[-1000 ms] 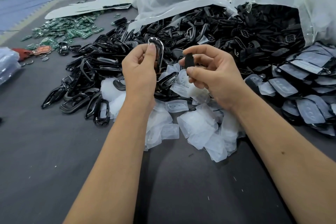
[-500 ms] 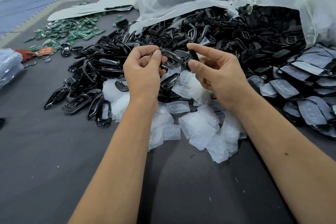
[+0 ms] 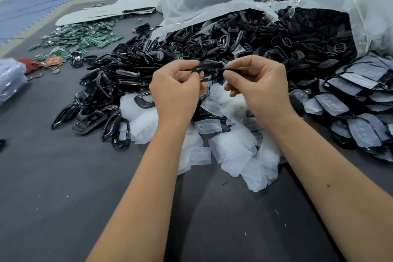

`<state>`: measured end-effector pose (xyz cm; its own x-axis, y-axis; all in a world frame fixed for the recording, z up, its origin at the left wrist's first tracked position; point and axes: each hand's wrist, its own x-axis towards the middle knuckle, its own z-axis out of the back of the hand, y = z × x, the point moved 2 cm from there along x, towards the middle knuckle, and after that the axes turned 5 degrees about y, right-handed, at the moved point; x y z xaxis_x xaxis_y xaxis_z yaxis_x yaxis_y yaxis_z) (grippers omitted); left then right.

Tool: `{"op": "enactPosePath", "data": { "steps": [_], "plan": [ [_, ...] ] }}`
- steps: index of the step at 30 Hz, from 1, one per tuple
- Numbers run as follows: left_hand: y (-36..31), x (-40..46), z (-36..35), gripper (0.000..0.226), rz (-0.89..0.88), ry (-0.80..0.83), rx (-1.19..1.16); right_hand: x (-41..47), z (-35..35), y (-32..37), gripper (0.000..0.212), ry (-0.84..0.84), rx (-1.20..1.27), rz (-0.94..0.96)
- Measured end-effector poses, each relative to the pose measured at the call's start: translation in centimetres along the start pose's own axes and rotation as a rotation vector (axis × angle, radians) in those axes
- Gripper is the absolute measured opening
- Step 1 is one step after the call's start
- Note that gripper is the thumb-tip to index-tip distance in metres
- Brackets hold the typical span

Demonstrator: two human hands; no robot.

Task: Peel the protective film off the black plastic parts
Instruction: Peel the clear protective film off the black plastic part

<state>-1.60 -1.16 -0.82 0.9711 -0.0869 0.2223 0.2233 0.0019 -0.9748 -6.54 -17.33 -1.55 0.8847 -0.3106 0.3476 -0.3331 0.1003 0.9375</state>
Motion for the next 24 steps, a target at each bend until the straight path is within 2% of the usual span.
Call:
{"op": "enactPosePath", "data": {
  "steps": [4,14,19,24],
  "plan": [
    [0.1,-0.3,-1.1,0.029,-0.028,0.053,0.08,-0.1,-0.6,-0.1,0.014,0.012,0.039,-0.016],
    [0.1,-0.5,-1.2,0.03,0.05,0.071,-0.03,-0.3,-0.2,0.1,0.011,-0.051,-0.045,-0.037],
    [0.2,-0.6,-1.3,0.015,0.017,0.104,-0.001,-0.2,-0.2,-0.2,0.011,-0.067,-0.129,-0.04],
    [0.5,-0.6,-1.2,0.018,0.006,0.101,0.009,-0.2,-0.2,-0.3,0.012,-0.069,-0.171,-0.048]
  ]
}}
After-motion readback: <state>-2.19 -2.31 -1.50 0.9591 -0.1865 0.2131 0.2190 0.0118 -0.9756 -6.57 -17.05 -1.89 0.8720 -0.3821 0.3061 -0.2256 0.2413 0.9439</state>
